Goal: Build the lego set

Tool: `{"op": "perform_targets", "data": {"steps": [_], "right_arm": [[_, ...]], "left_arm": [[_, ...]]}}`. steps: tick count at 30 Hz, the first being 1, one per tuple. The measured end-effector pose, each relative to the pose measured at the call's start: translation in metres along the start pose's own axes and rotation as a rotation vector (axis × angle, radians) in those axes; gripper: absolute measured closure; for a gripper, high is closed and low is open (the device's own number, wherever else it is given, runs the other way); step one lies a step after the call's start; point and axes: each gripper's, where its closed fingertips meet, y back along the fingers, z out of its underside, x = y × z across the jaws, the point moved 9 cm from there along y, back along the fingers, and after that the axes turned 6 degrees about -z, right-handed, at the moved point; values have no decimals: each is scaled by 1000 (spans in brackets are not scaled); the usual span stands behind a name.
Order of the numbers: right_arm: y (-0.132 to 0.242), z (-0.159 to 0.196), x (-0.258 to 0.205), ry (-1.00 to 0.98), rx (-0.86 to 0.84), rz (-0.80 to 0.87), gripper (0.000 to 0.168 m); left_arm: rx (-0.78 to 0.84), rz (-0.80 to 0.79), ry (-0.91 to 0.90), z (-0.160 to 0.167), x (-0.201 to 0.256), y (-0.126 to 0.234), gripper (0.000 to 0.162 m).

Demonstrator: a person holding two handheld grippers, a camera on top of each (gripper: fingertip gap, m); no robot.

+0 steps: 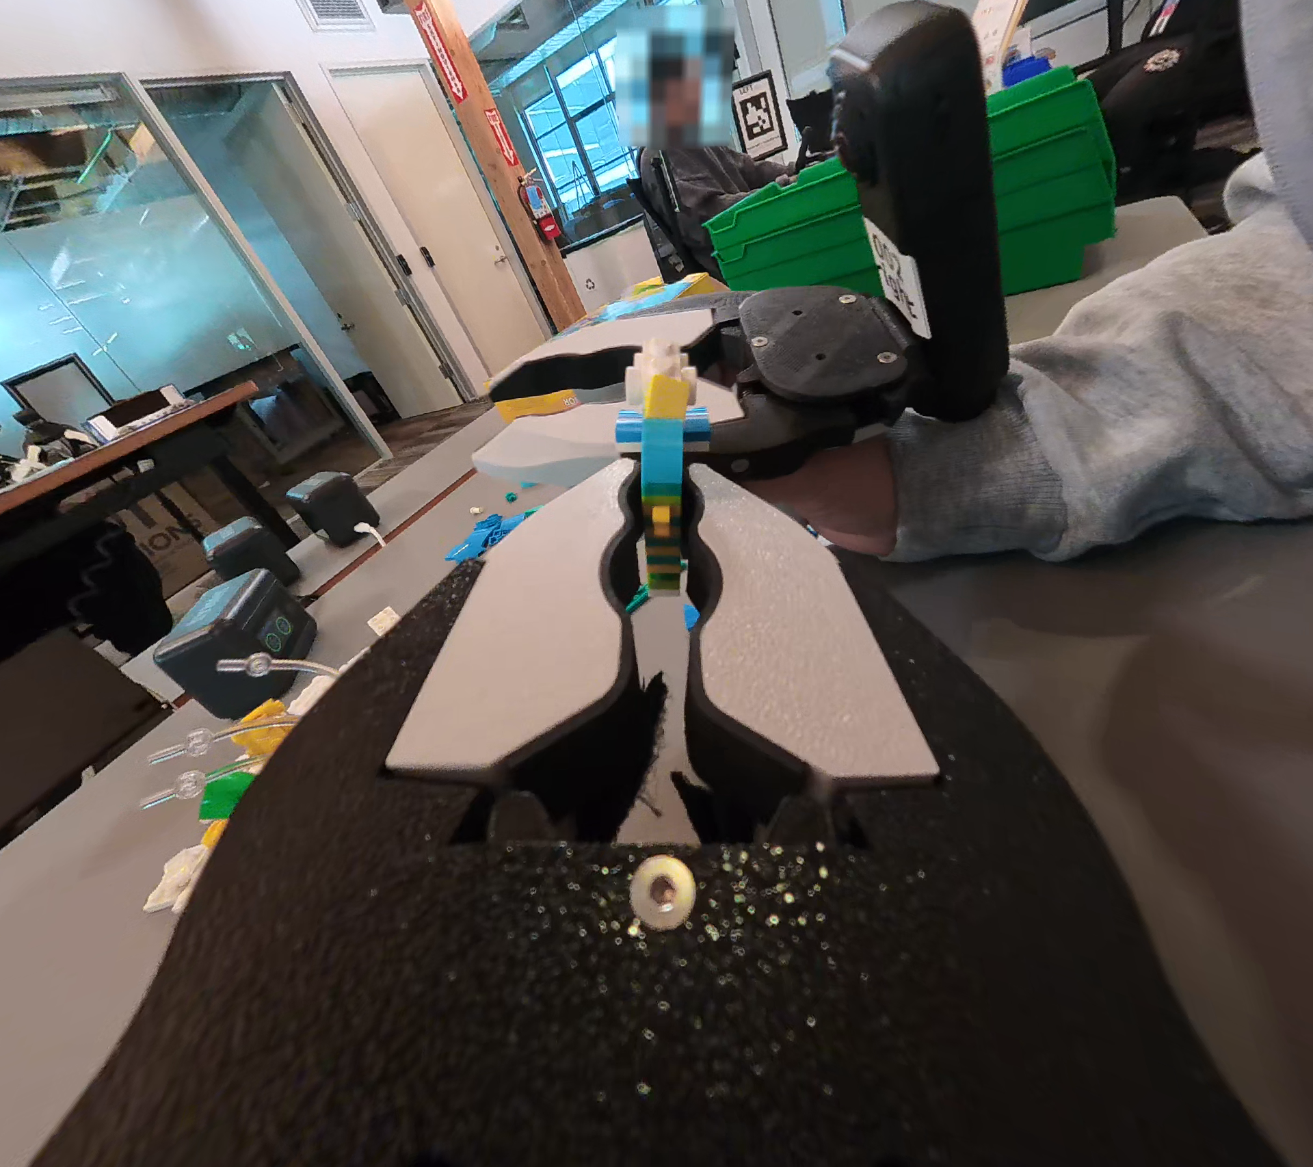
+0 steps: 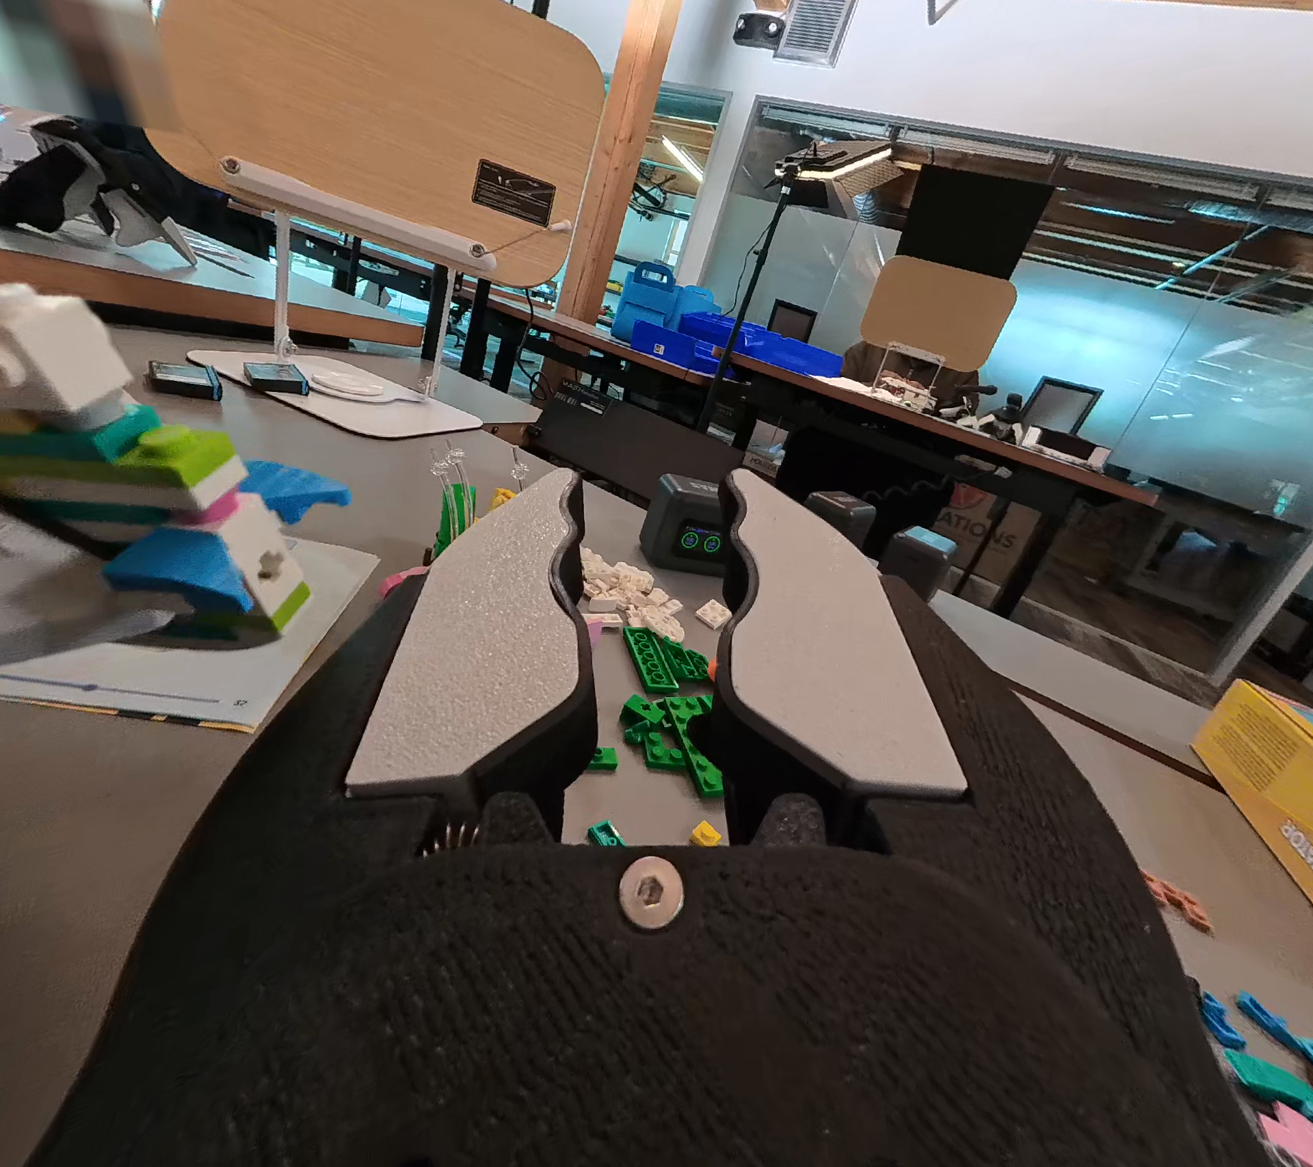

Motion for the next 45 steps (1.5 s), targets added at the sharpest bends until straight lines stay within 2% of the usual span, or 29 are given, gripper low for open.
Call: {"op": "perform_targets", "data": {"steps": [7, 19, 29, 45], "right_arm": [[2, -2, -2, 16, 10, -18, 134], [5, -5, -4, 31, 9, -37, 139], [11, -12, -3, -49, 89, -69, 138], [12, -14, -7, -27, 72, -84, 140]], "left_arm": [[47, 43, 5, -3, 5, 0, 154], [12, 39, -76, 0, 9, -2, 154], [23, 25, -71, 0, 8, -2, 154], [16, 13, -65, 2, 6, -2, 154]]}}
